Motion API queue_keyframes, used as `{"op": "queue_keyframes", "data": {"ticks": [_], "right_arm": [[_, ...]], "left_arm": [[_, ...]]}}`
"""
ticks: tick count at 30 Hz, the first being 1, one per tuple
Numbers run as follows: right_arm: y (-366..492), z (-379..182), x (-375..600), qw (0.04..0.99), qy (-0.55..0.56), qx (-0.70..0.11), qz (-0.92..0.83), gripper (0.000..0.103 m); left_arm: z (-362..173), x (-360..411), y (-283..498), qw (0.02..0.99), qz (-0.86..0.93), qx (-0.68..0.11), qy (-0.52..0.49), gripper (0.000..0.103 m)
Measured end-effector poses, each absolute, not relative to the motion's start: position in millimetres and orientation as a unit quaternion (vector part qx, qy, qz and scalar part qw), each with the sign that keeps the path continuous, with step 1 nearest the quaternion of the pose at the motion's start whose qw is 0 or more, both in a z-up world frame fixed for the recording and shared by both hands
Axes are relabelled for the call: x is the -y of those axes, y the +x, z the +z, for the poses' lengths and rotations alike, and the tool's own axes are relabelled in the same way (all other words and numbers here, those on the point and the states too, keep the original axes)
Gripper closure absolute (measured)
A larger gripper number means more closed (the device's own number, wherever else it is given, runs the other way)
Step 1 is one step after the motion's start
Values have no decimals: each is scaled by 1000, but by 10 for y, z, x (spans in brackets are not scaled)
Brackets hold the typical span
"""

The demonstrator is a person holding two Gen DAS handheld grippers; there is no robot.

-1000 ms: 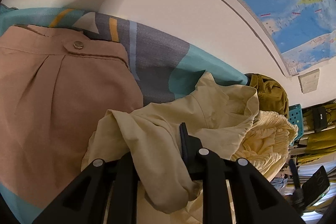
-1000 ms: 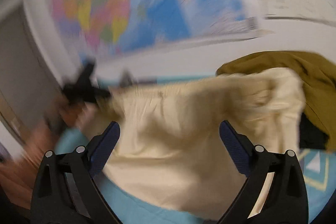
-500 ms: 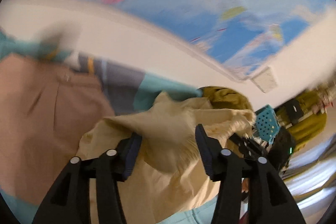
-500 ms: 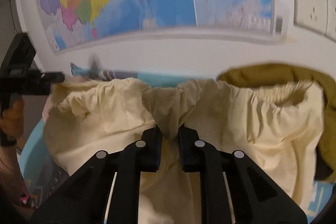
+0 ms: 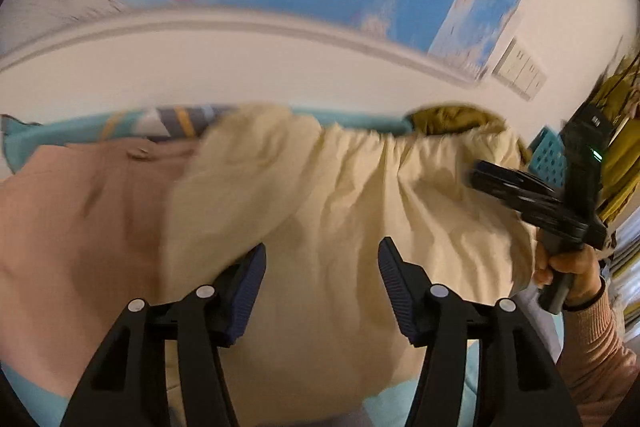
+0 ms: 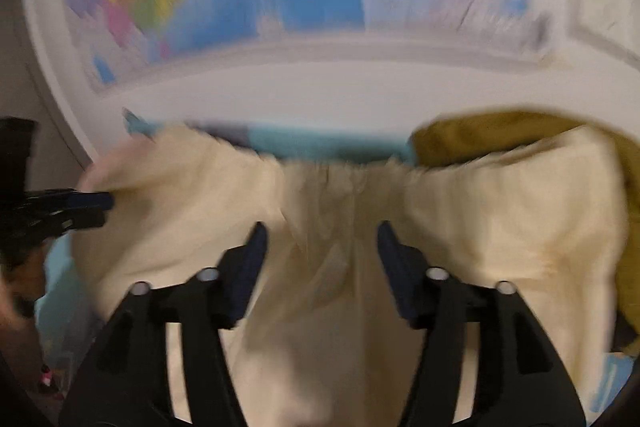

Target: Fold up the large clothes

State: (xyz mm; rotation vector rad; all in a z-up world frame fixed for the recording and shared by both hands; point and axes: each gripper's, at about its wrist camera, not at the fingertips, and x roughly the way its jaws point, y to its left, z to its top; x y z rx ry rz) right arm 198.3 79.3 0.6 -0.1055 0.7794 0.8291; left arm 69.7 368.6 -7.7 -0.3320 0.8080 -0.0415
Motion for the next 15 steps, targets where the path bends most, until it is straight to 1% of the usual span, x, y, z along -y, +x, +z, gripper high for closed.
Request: {"op": "queue_keyframes", "data": {"ticks": [1, 3, 4, 5, 6, 8, 11, 13, 15], "right_arm": [[1903, 108, -643, 846, -41, -352, 399, 36], [1746, 277, -172, 864, -16, -319, 390, 22], [1681, 305, 64, 871, -6, -312, 380, 20], [1650, 299, 233, 874, 4, -312, 372, 15], [1623, 270, 410, 879, 15, -315, 359, 13], [1597, 102, 809, 884, 34, -337, 324, 13], [1587, -257, 1141, 870, 72, -386, 298, 12], [1567, -424, 1204, 859, 86, -399, 308, 12], [1518, -581, 1195, 855, 75, -407, 313, 12]], "left_arm": [[-26, -3734, 559, 915, -16, -373, -157, 36], [-1, -3771, 408, 922, 0, -359, -146, 31], [-14, -3781, 323, 925, 14, -356, -134, 27], [-45, -3789, 250, 926, 29, -356, -119, 25], [-90, -3812, 190, 926, 38, -357, -112, 24], [-151, -3839, 111, 923, 34, -365, -118, 24], [-270, -3855, 63, 919, 27, -372, -126, 22], [-369, -3816, 66, 915, 13, -383, -124, 22], [-473, -3745, 86, 915, 4, -389, -108, 18]]}}
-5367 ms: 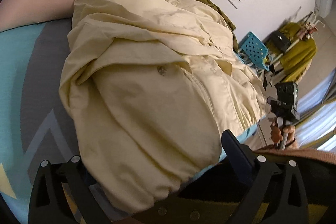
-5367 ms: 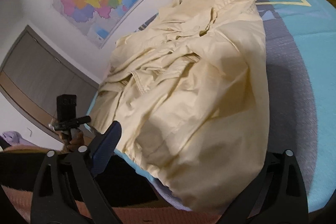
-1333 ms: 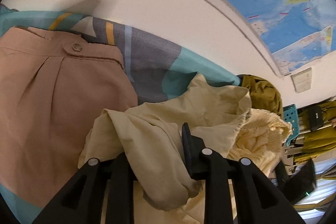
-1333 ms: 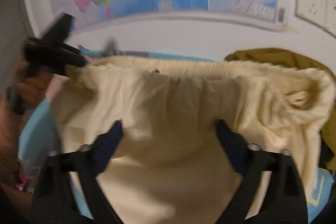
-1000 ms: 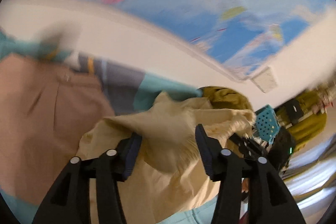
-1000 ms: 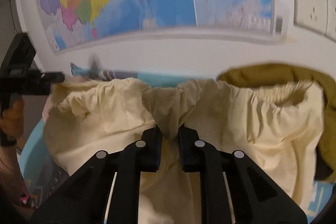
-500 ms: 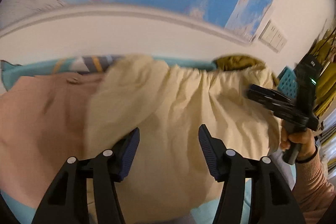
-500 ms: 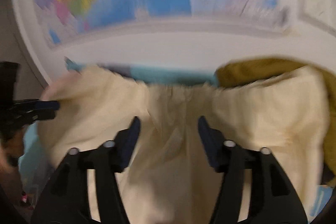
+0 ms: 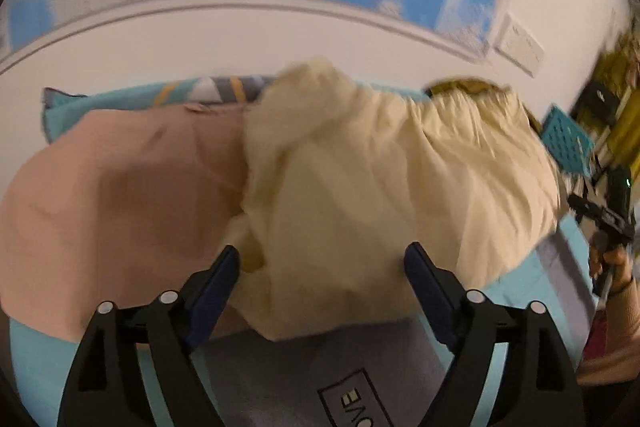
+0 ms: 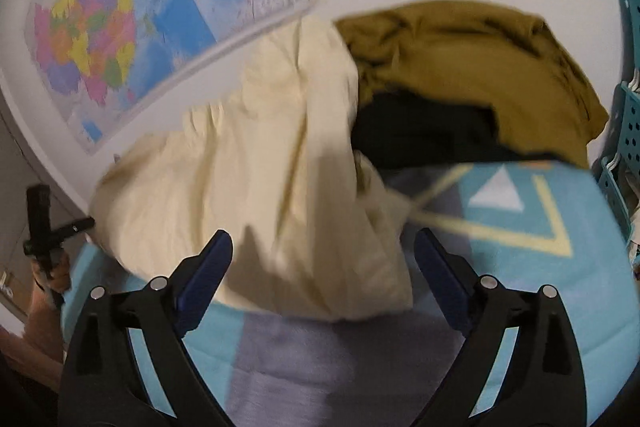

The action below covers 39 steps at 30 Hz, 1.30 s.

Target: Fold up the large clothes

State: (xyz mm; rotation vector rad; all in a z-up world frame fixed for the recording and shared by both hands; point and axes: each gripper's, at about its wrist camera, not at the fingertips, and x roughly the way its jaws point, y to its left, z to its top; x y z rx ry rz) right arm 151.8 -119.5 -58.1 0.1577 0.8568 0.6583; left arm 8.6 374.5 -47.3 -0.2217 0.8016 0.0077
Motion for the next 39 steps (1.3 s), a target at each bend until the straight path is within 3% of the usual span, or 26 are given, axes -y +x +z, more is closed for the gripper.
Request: {"op": "queue_keyframes", "data": {"ticks": [2, 3, 4, 5, 6, 7, 10, 14, 17, 20, 23, 26, 31, 33, 36, 39], "right_arm": [[1552, -703, 1136, 845, 77, -420, 323, 13], [1585, -766, 1088, 837, 86, -426, 332, 24], [1597, -802, 1042, 831, 92, -428, 343, 33], [1610, -791, 1026, 831, 101, -420, 350, 49], [1618, -769, 1033, 828, 111, -418, 357, 71], [1604, -725, 1062, 821, 119, -416, 372, 83], [1429, -353, 1224, 814, 132, -395, 405, 90], [1136, 113, 1586, 819, 156, -351, 426, 94], [947, 181, 2003, 829, 176, -343, 406, 95], [854, -193, 2193, 826, 169, -398, 361, 95], [843, -607, 2258, 816, 168, -448, 324, 95], [916, -666, 2328, 814, 197, -443, 320, 94], [914, -444, 2328, 840, 185, -429, 275, 72], [860, -261, 2311, 872, 148, -407, 229, 46], [709, 35, 2011, 889, 92, -364, 263, 44], [680, 115, 1520, 873, 44, -361, 324, 33]], "left_arm": [[-560, -3697, 133, 913, 5, -393, -106, 18], [-591, -3681, 148, 912, 2, -394, -111, 24], [-611, -3676, 150, 912, 4, -392, -118, 40], [-605, -3667, 147, 913, 12, -390, -122, 49], [-577, -3649, 136, 913, 17, -388, -123, 67], [-541, -3635, 110, 914, 16, -385, -127, 77], [-341, -3545, -44, 917, 2, -375, -137, 86], [-132, -3550, -372, 919, -35, -349, -180, 87], [-250, -3556, -659, 918, -41, -343, -195, 86], [-671, -3514, -775, 896, -51, -381, -222, 83], [-875, -3451, -785, 889, -41, -399, -222, 76], [-823, -3510, -803, 891, -26, -395, -222, 64], [-408, -3255, -922, 921, 45, -377, -84, 47], [-233, -3219, -959, 929, 70, -358, -62, 45], [-25, -3108, -935, 940, 47, -335, -39, 36], [-3, -2926, -724, 941, 22, -336, -10, 36]]}}
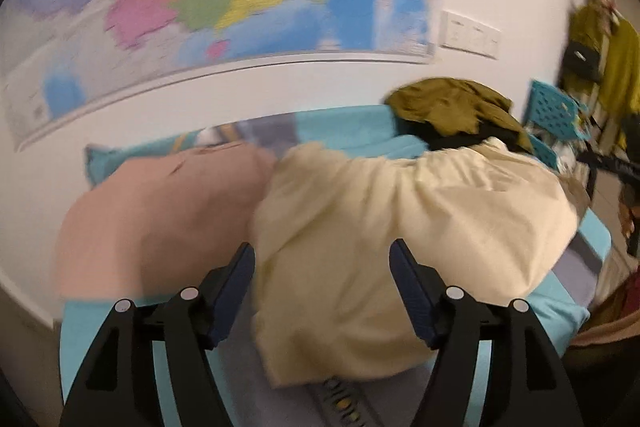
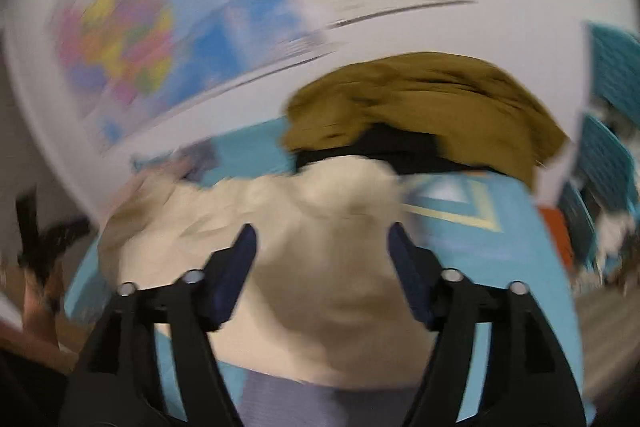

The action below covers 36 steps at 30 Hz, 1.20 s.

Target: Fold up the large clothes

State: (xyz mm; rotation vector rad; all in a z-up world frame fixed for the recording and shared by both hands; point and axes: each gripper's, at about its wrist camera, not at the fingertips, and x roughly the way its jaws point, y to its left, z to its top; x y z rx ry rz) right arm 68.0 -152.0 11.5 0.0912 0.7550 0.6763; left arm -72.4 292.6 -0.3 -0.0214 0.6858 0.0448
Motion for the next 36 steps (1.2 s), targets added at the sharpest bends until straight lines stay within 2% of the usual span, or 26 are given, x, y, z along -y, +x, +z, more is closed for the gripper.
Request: {"op": "queue_keyframes", "data": {"ticks": [4, 7, 9, 10, 11, 13, 15, 16, 19, 26, 29, 33, 36], "right_arm": [[904, -152, 870, 845, 0, -402, 353, 33], [1069, -390, 666, 828, -3, -436, 352, 48], [1123, -526, 564, 829, -19, -443, 341, 67], [1114, -541, 539, 831, -26, -442, 337, 73], [1115, -543, 533, 838, -31, -434, 329, 85], [1145, -520, 576, 839, -13, -431, 332, 91], [1187, -420, 620, 849, -2, -413, 330, 101], [1210, -364, 629, 854, 3, -403, 329, 101], [1251, -202, 652, 881, 15, -362, 305, 101], [1423, -616, 522, 857, -1, -425, 291, 99], [1400, -558, 592, 858, 18, -424, 289, 88], [1223, -314, 687, 872, 32, -391, 292, 59], [1046, -110, 689, 881, 27, -358, 307, 56]], "left_arm": [[-232, -2745, -236, 926, 32, -377, 14, 36], [-473, -2724, 33, 907, 72, -414, 23, 38], [-544, -2713, 108, 908, 69, -412, 23, 42], [-555, -2711, 132, 909, 71, -410, 24, 49], [-555, -2711, 148, 908, 72, -411, 23, 54], [-564, -2731, 221, 905, 79, -419, 19, 79], [-568, -2753, 305, 902, 78, -425, 14, 92], [-564, -2779, 357, 901, 74, -428, 6, 95], [-537, -2824, 475, 901, 79, -426, -10, 96], [-638, -2823, 564, 899, 83, -430, -8, 94], [-595, -2783, 520, 902, 84, -424, -5, 91], [-519, -2678, 442, 908, 88, -409, 9, 73], [-420, -2553, 354, 917, 82, -390, 25, 65]]}}
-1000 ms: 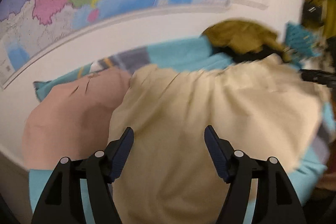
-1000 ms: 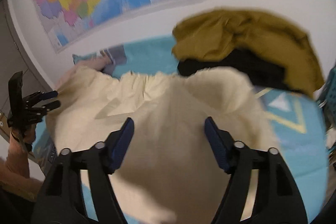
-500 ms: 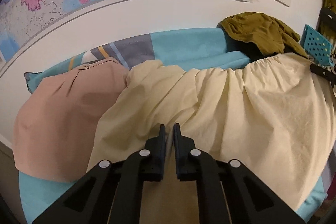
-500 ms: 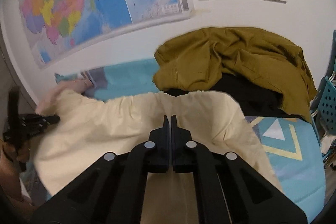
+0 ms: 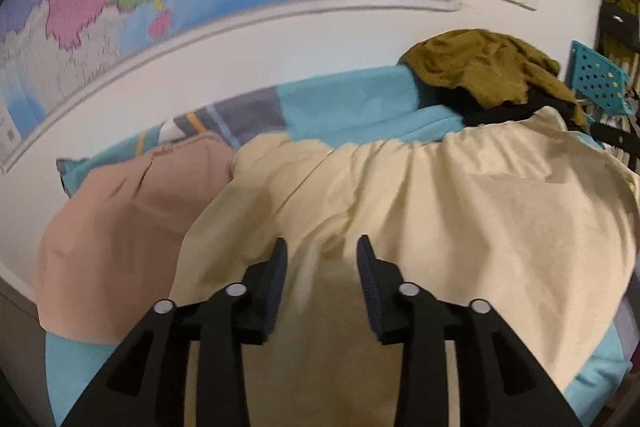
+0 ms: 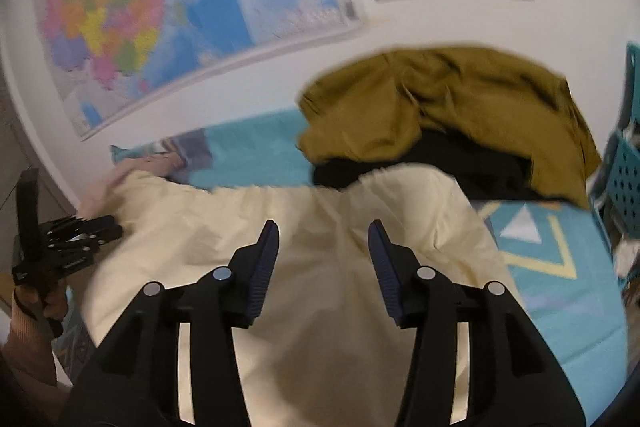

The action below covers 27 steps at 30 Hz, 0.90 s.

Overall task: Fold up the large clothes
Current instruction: 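Release the shirt with both tools and smooth it flat on the bed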

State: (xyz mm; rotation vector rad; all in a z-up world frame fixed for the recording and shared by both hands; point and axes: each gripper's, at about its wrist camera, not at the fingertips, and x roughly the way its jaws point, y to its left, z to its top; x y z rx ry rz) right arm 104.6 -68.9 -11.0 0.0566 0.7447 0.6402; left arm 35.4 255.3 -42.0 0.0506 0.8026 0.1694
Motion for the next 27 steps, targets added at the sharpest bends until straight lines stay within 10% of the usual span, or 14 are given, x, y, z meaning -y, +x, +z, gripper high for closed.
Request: {"op": "queue_keyframes", "data": {"ticks": [27], "right_arm": [[450, -185, 299, 845, -6, -349, 405, 36]], "left_arm": [[-514, -2290, -24, 930, -5, -367, -8, 46]]}}
